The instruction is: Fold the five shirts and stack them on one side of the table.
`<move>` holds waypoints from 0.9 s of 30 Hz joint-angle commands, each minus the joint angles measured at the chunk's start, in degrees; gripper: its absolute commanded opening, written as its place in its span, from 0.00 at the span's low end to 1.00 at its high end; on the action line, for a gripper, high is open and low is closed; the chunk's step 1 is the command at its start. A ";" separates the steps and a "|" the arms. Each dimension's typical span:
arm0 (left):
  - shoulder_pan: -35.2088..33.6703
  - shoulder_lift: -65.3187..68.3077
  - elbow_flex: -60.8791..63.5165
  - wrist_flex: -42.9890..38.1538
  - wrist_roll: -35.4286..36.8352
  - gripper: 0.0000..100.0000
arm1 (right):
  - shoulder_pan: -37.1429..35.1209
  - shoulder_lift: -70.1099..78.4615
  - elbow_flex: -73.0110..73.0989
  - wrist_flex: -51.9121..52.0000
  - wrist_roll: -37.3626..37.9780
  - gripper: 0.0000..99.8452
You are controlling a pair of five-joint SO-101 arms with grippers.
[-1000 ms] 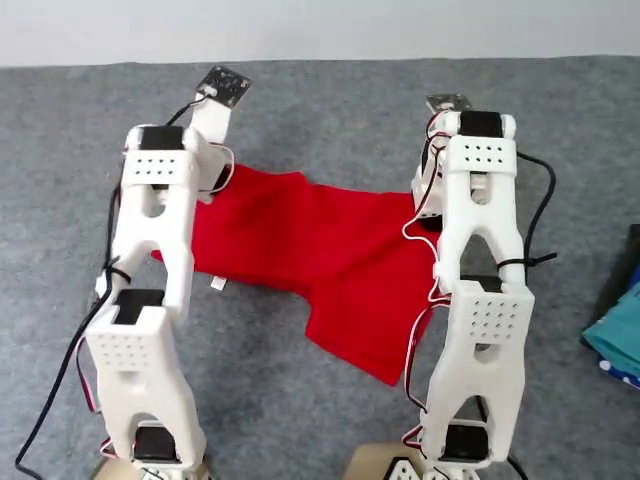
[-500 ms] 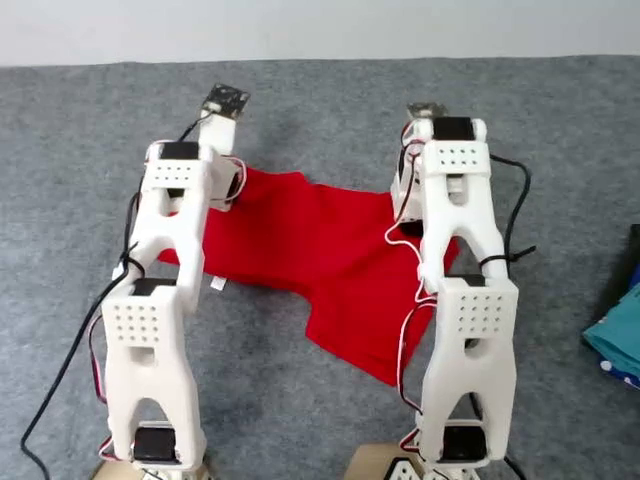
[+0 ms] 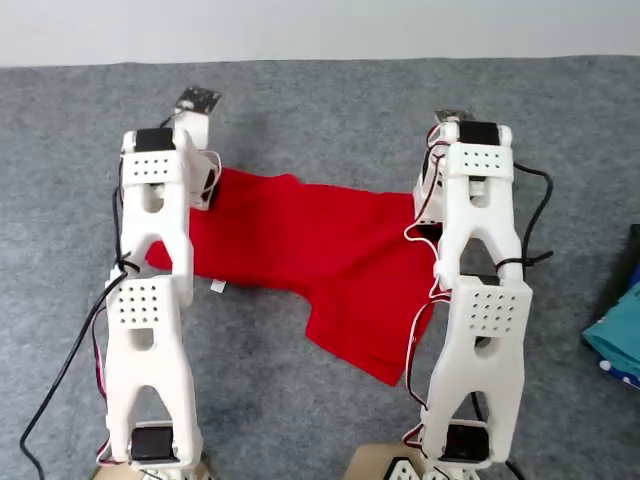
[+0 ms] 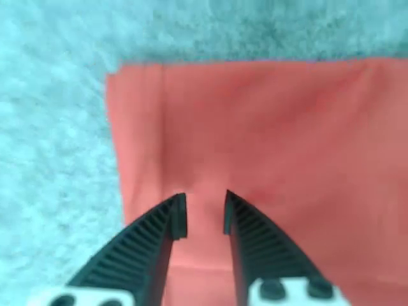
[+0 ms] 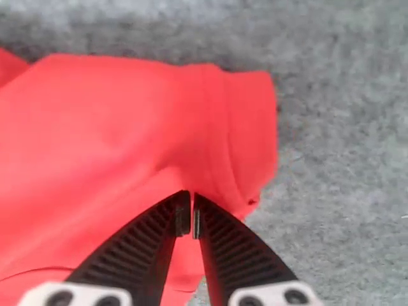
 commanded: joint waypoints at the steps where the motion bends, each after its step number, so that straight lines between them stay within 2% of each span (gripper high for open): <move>1: 0.62 -1.23 -9.80 3.25 0.18 0.11 | -0.22 -1.10 -5.80 1.71 -0.44 0.01; 7: 2.81 -0.79 -21.32 5.71 0.35 0.11 | -3.30 -0.75 -14.24 4.09 -0.26 0.01; 16: 5.71 5.89 -15.34 -3.60 0.44 0.11 | -5.41 2.95 -15.21 3.65 -0.26 0.01; 27: 1.93 9.32 -15.34 -2.81 1.41 0.11 | -0.31 7.25 -15.21 3.65 -0.26 0.01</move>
